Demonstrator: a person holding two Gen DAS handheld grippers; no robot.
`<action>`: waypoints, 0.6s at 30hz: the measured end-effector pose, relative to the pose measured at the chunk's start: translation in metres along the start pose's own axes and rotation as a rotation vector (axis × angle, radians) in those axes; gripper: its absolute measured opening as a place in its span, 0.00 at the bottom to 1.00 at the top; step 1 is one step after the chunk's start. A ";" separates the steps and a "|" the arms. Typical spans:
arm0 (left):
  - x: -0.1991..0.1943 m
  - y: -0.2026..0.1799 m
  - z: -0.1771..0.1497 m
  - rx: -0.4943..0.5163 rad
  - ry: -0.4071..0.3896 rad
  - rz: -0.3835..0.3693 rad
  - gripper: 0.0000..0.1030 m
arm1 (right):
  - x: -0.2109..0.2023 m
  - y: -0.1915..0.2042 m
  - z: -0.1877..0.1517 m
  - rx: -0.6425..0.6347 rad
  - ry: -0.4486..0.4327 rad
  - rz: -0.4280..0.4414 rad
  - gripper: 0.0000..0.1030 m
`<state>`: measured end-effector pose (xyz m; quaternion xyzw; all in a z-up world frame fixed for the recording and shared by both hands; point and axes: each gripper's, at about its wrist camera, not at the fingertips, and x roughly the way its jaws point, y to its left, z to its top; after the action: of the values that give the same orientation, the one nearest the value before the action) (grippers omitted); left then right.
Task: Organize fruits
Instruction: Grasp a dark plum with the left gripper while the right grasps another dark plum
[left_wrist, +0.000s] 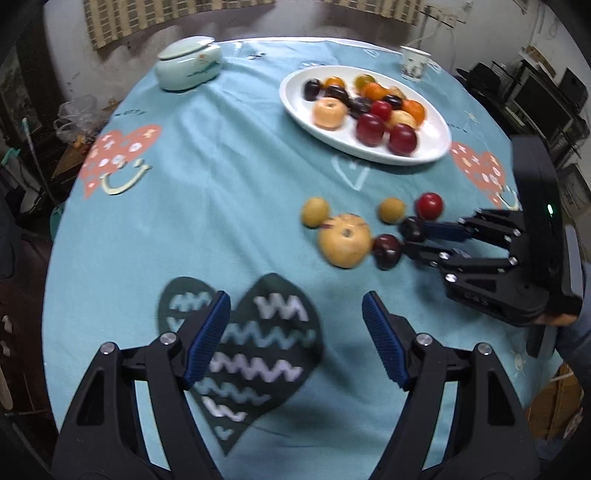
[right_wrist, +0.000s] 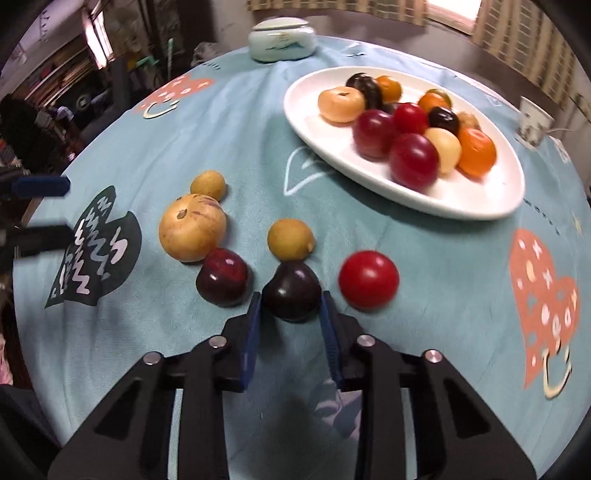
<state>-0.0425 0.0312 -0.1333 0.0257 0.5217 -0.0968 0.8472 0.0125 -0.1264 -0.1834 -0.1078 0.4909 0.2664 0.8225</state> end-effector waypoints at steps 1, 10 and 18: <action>0.003 -0.009 0.000 0.019 0.006 -0.012 0.73 | -0.005 -0.004 -0.001 0.007 -0.007 0.012 0.29; 0.048 -0.077 0.016 0.056 0.074 -0.103 0.59 | -0.041 -0.044 -0.034 0.148 -0.047 0.047 0.29; 0.082 -0.071 0.035 -0.093 0.114 -0.015 0.35 | -0.051 -0.052 -0.055 0.153 -0.051 0.103 0.29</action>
<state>0.0102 -0.0547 -0.1862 -0.0123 0.5731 -0.0774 0.8158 -0.0196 -0.2111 -0.1708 -0.0125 0.4936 0.2726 0.8258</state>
